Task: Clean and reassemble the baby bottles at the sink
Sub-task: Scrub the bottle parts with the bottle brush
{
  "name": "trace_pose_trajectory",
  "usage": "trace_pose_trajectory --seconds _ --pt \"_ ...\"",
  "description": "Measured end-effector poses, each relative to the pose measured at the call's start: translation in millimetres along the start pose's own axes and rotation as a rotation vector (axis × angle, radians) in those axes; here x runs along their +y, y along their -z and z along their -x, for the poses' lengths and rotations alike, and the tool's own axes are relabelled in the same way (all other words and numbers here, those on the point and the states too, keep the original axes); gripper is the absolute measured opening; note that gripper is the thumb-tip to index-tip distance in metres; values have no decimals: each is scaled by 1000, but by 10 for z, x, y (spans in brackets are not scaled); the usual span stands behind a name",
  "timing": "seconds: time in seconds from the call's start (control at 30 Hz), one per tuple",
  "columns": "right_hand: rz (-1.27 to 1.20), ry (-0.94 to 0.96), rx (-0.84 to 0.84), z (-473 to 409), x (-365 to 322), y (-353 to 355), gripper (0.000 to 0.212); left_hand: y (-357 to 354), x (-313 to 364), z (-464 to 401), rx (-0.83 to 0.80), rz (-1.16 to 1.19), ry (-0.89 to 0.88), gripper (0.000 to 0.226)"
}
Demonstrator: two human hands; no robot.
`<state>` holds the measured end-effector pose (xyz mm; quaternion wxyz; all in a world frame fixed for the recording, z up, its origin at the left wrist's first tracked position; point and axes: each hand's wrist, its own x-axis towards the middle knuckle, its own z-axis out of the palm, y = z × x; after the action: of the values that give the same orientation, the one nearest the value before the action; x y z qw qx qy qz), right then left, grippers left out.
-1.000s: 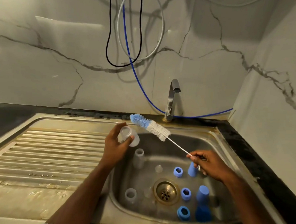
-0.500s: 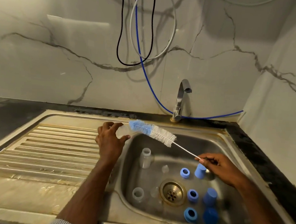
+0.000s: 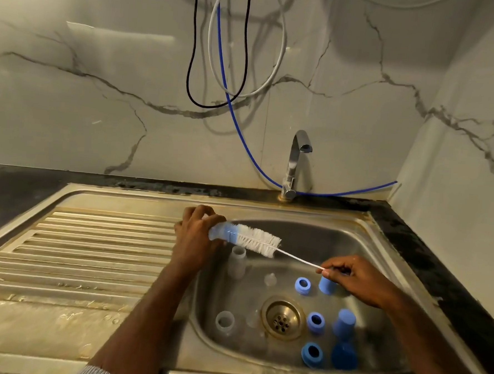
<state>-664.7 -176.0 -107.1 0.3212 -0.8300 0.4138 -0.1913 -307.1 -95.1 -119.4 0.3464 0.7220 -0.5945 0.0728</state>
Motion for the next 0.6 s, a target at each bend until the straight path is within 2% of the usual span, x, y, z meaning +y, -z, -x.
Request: trace_pose_trajectory --seconds 0.1,0.2,0.33,0.47,0.6 --pt "-8 27 7 -15 -34 -46 19 -55 69 25 -79 -24 -105 51" --pt "-20 30 107 1 -16 6 17 -29 11 -2 -59 53 -74 64" --pt "-49 45 179 -4 -19 34 18 -12 -82 -2 -160 133 -10 87" --pt "-89 62 178 2 -32 40 19 30 -184 -24 -52 291 52 74" --pt "-36 24 199 -21 0 42 13 157 -235 -26 64 424 -26 55"
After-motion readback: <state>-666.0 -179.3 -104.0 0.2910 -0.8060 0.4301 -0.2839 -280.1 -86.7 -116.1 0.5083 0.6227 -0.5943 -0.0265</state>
